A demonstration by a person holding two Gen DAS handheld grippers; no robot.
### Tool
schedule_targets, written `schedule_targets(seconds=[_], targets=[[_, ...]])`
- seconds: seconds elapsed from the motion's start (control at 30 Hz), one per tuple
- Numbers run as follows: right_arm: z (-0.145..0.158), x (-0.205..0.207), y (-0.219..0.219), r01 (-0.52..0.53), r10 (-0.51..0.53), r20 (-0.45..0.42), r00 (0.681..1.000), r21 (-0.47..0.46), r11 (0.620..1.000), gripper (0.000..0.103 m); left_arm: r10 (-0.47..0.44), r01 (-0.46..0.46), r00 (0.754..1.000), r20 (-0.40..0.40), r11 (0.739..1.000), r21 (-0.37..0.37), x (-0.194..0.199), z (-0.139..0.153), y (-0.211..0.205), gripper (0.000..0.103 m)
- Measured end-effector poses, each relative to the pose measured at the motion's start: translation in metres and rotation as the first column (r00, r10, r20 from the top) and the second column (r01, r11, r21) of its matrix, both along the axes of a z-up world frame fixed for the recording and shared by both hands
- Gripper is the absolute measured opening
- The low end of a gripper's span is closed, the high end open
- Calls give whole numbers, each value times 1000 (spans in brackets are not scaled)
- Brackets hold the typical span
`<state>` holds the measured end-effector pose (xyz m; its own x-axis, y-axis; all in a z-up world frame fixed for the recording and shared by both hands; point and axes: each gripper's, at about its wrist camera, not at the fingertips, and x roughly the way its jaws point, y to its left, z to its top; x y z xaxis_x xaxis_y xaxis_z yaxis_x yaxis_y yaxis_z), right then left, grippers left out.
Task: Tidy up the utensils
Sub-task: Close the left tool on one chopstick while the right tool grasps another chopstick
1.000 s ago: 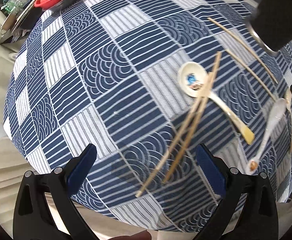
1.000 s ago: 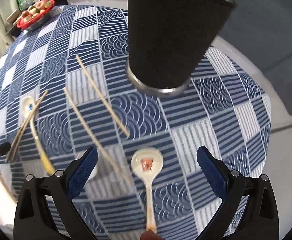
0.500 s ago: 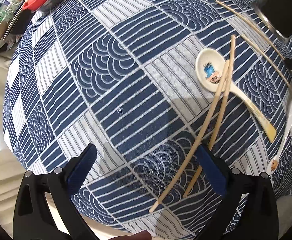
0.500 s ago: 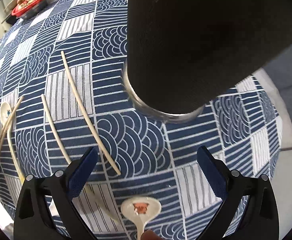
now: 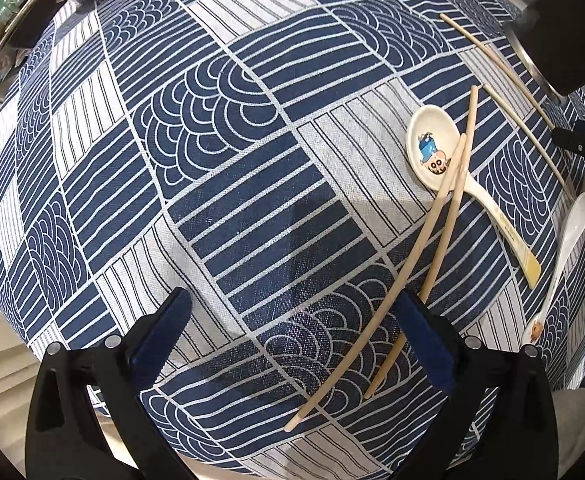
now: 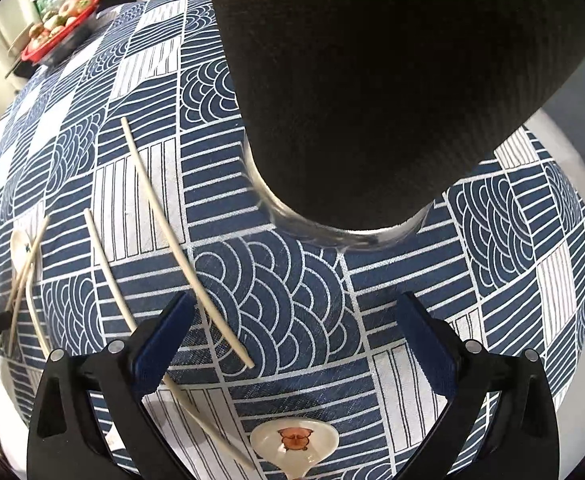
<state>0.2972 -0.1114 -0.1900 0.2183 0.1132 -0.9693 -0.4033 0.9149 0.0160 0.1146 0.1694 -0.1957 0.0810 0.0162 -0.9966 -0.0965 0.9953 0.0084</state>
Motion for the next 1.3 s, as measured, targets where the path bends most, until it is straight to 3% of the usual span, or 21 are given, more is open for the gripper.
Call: schedule_targets(seconds=[0.07, 0.1, 0.13, 0.17, 0.2, 0.23, 0.27, 0.3, 0.33, 0.53, 0.77, 0.97, 1.3], targets=[[0, 1, 0, 25, -25, -3, 1000, -6, 1000, 95, -7, 7, 1000, 17, 1000, 5, -11, 3, -4, 97], [1, 0, 1, 30, -30, -2, 1000, -8, 1000, 92, -23, 23, 999, 27, 1000, 5, -12, 5, -8, 92], [5, -5, 3, 3, -3, 9, 1000, 3, 1000, 75, -52, 52, 998, 39, 999, 6, -17, 10, -11, 87], [10, -9, 9, -51, 51, 21, 998, 8, 999, 46, -98, 97, 994, 52, 995, 6, -21, 15, -16, 76], [14, -13, 15, -98, 98, 17, 995, 11, 995, 31, -123, 123, 991, 55, 992, 4, -23, 18, -19, 62], [15, -17, 22, -149, 149, 5, 989, 15, 989, 8, -136, 136, 989, 59, 991, 1, -24, 21, -22, 51], [15, -21, 27, -194, 194, 13, 981, 4, 981, 5, -148, 149, 987, 64, 989, -6, -25, 25, -23, 18], [15, -23, 29, -211, 211, 22, 977, -3, 978, 5, -151, 153, 987, 56, 988, -28, -26, 26, -24, 6], [15, -24, 28, -222, 222, 13, 975, 16, 975, 4, -151, 153, 987, 49, 987, -43, -27, 26, -24, 5], [26, -28, 20, -226, 229, -26, 973, 89, 970, 4, -145, 147, 988, 45, 988, -43, -39, 28, -22, 5], [48, -53, 1, -201, 204, -2, 979, 165, 966, 4, -119, 119, 990, 73, 993, 1, -61, 48, -15, 5], [70, -68, 6, -200, 192, 61, 979, 187, 962, 5, -145, 135, 983, 114, 987, 88, -70, 74, -21, 5], [143, -89, -15, -187, 136, 253, 958, 187, 964, 5, -174, 137, 963, 207, 974, 180, -65, 124, -36, 5]])
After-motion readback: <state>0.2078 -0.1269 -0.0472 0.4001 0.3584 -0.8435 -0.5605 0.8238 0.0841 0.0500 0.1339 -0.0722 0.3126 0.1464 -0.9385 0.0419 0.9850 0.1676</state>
